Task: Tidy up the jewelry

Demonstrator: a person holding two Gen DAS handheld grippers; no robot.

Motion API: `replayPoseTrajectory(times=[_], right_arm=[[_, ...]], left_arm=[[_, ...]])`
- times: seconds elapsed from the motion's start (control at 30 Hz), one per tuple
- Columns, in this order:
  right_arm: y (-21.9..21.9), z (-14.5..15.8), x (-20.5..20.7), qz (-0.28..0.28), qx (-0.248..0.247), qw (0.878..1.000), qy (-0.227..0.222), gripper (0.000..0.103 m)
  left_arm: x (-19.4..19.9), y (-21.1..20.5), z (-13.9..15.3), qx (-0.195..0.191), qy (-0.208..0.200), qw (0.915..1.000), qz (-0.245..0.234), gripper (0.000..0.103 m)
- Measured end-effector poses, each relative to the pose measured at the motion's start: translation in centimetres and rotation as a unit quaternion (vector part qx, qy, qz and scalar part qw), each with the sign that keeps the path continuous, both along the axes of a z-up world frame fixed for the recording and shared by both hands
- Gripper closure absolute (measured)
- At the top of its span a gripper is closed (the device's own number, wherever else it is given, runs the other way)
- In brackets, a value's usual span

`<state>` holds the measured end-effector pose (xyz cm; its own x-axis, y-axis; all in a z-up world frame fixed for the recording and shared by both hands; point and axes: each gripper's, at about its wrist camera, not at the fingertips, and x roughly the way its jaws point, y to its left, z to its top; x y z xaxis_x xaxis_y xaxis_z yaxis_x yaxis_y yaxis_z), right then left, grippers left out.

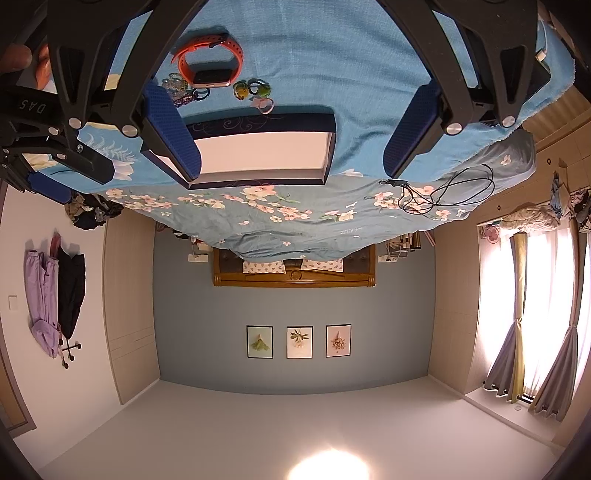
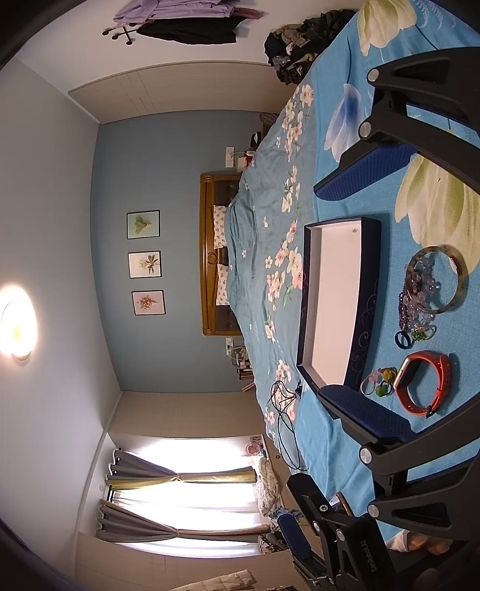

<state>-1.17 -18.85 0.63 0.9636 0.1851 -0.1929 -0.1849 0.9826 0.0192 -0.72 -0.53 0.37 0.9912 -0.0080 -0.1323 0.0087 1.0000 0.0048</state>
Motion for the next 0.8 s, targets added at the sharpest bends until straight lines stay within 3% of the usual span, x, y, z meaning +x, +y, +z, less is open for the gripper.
replayPoseTrajectory(times=[0.8], right_arm=[[-0.31, -0.31, 0.1, 0.003, 0.006, 1.0, 0.001, 0.006]], left_arm=[[-0.24, -0.2, 0.26, 0.003, -0.005, 1.0, 0.001, 0.006]])
